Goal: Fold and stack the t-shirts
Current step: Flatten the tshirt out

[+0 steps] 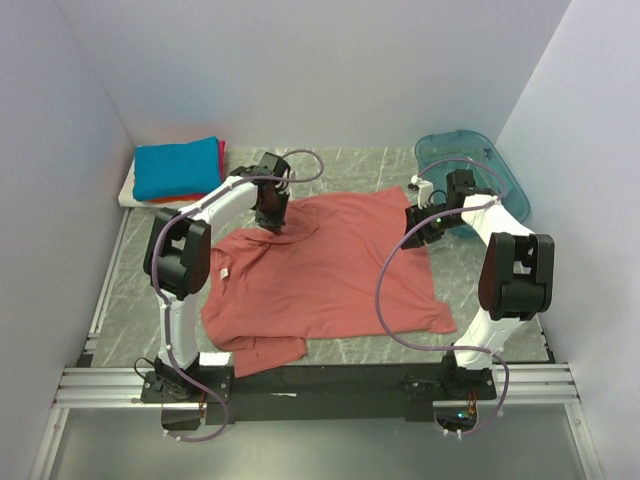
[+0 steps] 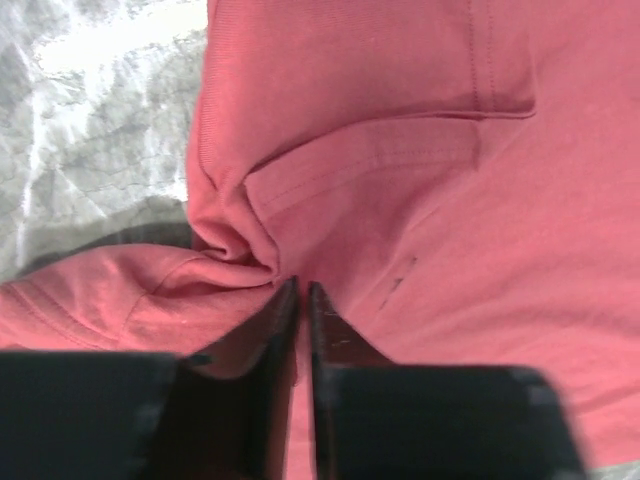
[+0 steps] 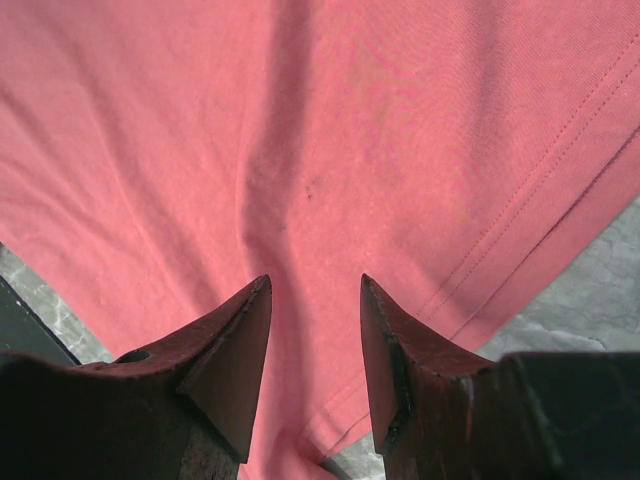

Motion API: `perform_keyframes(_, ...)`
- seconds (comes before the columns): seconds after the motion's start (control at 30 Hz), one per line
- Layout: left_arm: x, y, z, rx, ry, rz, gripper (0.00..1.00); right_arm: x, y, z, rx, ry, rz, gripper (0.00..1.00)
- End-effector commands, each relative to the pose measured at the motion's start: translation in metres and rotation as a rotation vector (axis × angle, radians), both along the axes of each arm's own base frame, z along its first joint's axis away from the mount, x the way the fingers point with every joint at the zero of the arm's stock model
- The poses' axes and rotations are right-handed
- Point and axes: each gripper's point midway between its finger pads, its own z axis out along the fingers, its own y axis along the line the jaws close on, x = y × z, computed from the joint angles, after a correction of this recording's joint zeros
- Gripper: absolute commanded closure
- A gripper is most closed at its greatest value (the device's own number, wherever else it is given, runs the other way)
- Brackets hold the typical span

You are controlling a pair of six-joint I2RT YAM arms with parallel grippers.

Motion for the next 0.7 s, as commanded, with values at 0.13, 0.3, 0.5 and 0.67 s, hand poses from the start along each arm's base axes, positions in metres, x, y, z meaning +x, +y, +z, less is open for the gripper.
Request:
perform_keyframes(0.13, 0.014, -0.017, 0.057, -0.103, -0.142, 0.003, 1.00, 0.001, 0.001, 0.014, 0.017, -0.040, 0.001, 0.52)
perform_keyframes(0.3, 0.040, 0.001, 0.080, -0.093, -0.243, 0.078, 1.00, 0.001, 0.000, 0.014, 0.013, -0.043, 0.002, 0.53)
perform_keyframes(0.5, 0.029, 0.006, 0.082, -0.097, -0.178, 0.077, 0.70, -0.001, -0.001, 0.015, 0.015, -0.048, 0.004, 0.52)
perform_keyframes(0.67, 0.003, 0.001, 0.054, -0.114, -0.061, 0.043, 0.59, 0.000, 0.000, 0.013, 0.026, -0.044, 0.004, 0.53)
